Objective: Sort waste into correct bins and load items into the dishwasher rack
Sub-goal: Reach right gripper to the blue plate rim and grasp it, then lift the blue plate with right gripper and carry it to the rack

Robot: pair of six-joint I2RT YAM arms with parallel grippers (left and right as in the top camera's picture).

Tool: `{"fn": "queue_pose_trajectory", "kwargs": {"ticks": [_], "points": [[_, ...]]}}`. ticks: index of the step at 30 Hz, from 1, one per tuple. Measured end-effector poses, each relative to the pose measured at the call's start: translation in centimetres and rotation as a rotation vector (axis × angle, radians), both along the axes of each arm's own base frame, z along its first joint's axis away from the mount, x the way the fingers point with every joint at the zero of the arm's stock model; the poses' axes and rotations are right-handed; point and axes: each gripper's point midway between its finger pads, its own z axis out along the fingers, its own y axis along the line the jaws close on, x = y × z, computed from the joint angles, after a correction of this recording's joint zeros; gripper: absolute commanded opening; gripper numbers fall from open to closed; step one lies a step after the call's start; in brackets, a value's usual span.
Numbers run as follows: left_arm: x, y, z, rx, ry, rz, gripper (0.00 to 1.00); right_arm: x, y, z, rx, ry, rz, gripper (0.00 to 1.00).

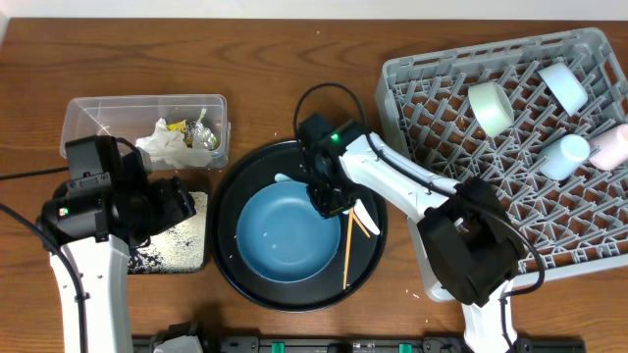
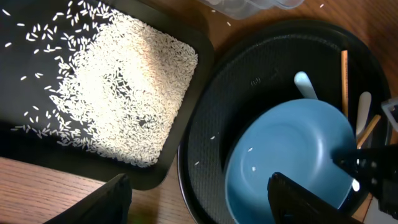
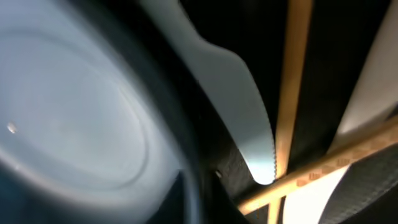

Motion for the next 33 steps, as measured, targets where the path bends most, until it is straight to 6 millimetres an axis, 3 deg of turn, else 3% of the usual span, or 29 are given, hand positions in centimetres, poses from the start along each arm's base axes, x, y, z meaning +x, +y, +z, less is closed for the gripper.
{"fn": "queue_pose_trajectory", "kwargs": {"ticks": [9,12,17,21,25,29,33], "points": [[0.0,0.1,0.0,0.006,0.002,0.002,0.72,0.1,-0.1,0.1,-0.002,-0.002,-0.009,0.01],[0.0,0.1,0.0,0.006,0.002,0.002,0.72,0.6,-0.3,1.1,0.002,-0.035,-0.014,0.01],[0.0,0.1,0.0,0.006,0.002,0.002,0.72,3.1,-1.4,6.9,0.053,-0.214,-0.047,0.01],[0.0,0.1,0.0,0.005,0.002,0.003,0.72,3.6,-2.5,11.2,0.083,-0.312,-0.067,0.01],[0.0,0.1,0.0,0.005,0.002,0.004,0.72,4.0,-3.7,12.3,0.037,-0.371,-0.078,0.01],[0.0,0.1,0.0,0.004,0.002,0.005,0.72,5.6,-5.9,13.0,-0.074,-0.474,-0.111,0.01],[0.0,0.1,0.0,0.004,0.002,0.005,0.72,8.0,-8.9,16.4,-0.161,-0.660,-0.186,0.01]]}}
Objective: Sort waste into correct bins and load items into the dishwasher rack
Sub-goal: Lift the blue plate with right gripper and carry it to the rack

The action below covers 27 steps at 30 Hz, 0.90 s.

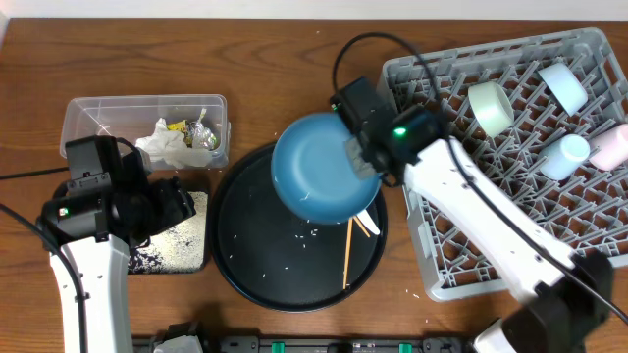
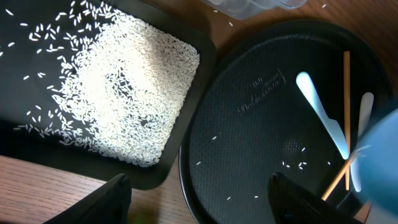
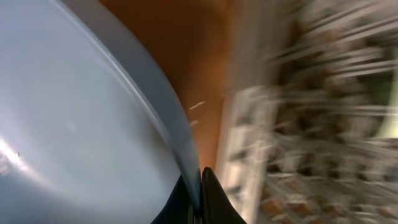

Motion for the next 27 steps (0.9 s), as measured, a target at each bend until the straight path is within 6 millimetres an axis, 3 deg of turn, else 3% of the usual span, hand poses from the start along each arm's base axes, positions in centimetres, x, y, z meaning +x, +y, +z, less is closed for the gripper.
{"fn": "queue_pose_trajectory", "kwargs": {"ticks": [6,9,17,23,27], "points": [[0.0,0.0,0.0,0.000,0.000,0.000,0.72,3.2,-7.4,7.9,-0.080,-0.321,-0.217,0.01],[0.0,0.0,0.0,0.000,0.000,0.000,0.72,3.9,-11.1,10.4,-0.162,-0.419,-0.320,0.01],[0.0,0.0,0.0,-0.001,0.000,0.001,0.72,4.1,-19.0,12.7,-0.363,-0.501,-0.547,0.01],[0.0,0.0,0.0,-0.001,0.001,0.004,0.72,3.8,-21.8,13.3,-0.474,-0.513,-0.634,0.01],[0.0,0.0,0.0,-0.002,0.001,0.006,0.72,4.1,-22.2,12.8,-0.540,-0.497,-0.641,0.01]]}}
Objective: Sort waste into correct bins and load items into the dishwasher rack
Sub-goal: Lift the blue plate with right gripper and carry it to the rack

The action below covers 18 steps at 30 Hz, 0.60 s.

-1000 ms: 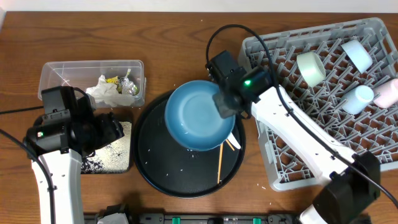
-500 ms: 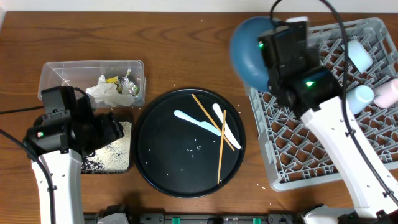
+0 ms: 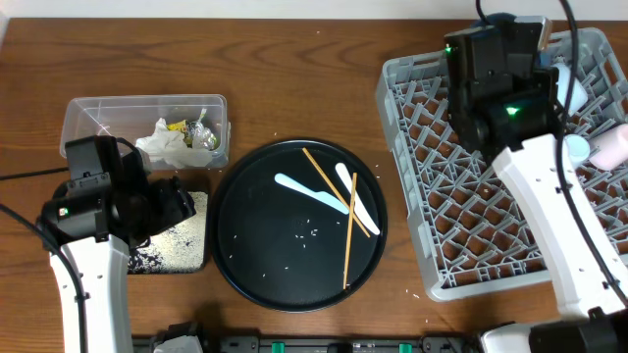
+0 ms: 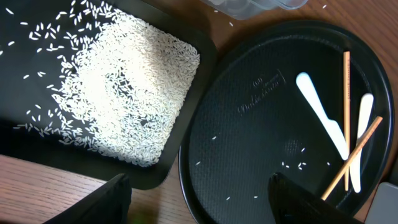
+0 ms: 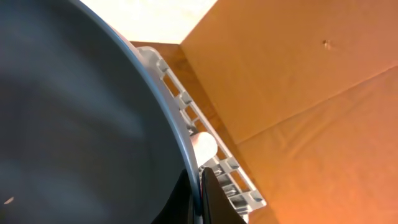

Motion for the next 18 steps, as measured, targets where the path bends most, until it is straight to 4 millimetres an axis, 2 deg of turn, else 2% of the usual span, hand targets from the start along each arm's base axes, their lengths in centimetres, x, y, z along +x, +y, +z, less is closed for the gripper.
{"fn": "queue_pose_trajectory", "kwargs": {"ticks": [9,14,18], "points": [[-0.1,0.0,0.0,-0.008,0.007,0.017,0.72,1.6,-0.4,-3.1,-0.163,0.135,-0.057,0.01],[-0.1,0.0,0.0,-0.009,0.008,0.019,0.72,2.0,-0.6,-3.9,-0.246,0.181,-0.090,0.01],[-0.1,0.0,0.0,-0.009,0.008,0.019,0.72,2.1,-0.7,-3.9,-0.270,0.189,-0.099,0.01]]}}
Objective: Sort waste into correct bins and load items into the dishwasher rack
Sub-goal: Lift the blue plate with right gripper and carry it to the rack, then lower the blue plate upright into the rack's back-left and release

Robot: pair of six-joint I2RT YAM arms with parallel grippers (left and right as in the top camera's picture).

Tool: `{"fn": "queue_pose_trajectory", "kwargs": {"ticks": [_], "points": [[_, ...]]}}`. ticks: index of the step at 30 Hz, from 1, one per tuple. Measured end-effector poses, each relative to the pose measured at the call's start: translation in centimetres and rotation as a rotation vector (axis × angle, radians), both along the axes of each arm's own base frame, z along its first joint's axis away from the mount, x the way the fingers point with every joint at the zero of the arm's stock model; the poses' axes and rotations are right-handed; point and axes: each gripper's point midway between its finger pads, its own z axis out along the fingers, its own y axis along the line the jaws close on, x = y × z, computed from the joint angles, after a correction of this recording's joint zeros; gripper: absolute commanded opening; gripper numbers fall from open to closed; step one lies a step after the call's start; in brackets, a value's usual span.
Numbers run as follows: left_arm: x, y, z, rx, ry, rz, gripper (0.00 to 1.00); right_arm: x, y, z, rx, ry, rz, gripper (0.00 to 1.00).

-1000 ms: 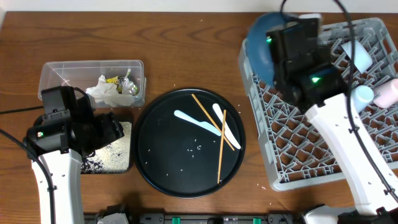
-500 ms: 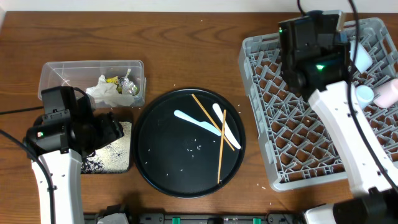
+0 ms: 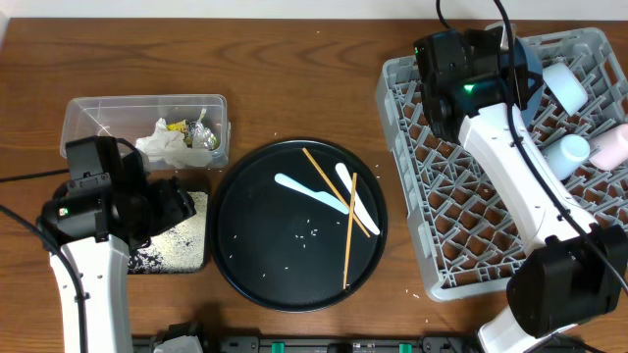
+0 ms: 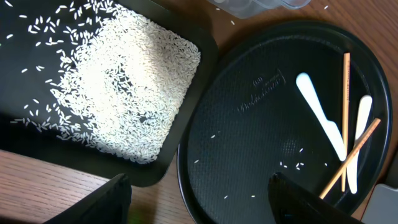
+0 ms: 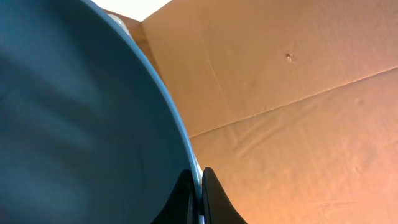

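Observation:
My right gripper (image 5: 198, 186) is shut on the rim of the blue bowl (image 5: 74, 112). It holds the bowl on edge above the far part of the grey dishwasher rack (image 3: 471, 196). In the overhead view only a dark blue sliver of the bowl (image 3: 526, 65) shows beside the arm. The black round tray (image 3: 285, 265) carries a white knife (image 4: 320, 112), a white spoon (image 4: 359, 140) and two wooden chopsticks (image 4: 346, 99). My left gripper (image 4: 199, 205) hangs open between the rice tray (image 4: 112, 93) and the round tray, with nothing in it.
A clear bin (image 3: 147, 127) with crumpled wrappers stands at the back left. In the rack lie a white cup (image 3: 562, 83), a pale blue cup (image 3: 564, 155) and a pink cup (image 3: 610, 147). A few rice grains are scattered on the round tray.
My right arm has shifted a little to the left over the rack's far side, still holding the bowl. The wrist view no longer shows the rack. The left arm barely moved.
The blue bowl lay on the round tray with my right gripper at its rim. Then it hung lifted over the tray's right edge. Then it was over the rack's far side, where it is still held on edge. The cutlery under it lies uncovered.

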Motion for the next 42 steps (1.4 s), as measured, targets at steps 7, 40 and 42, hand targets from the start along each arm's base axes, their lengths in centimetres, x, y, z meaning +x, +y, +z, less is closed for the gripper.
{"fn": "queue_pose_trajectory", "kwargs": {"ticks": [7,40,42], "points": [[0.0,0.0,0.0,-0.001,0.000,0.000,0.72,0.1,0.4,-0.1,-0.030,0.021,0.004,0.01],[-0.3,-0.4,-0.1,-0.019,0.014,-0.004,0.72,2.5,4.8,1.0,-0.135,0.102,0.130,0.01],[-0.4,-0.4,-0.1,-0.020,0.015,-0.003,0.72,2.5,4.9,1.0,-0.138,0.113,0.136,0.01]]}}
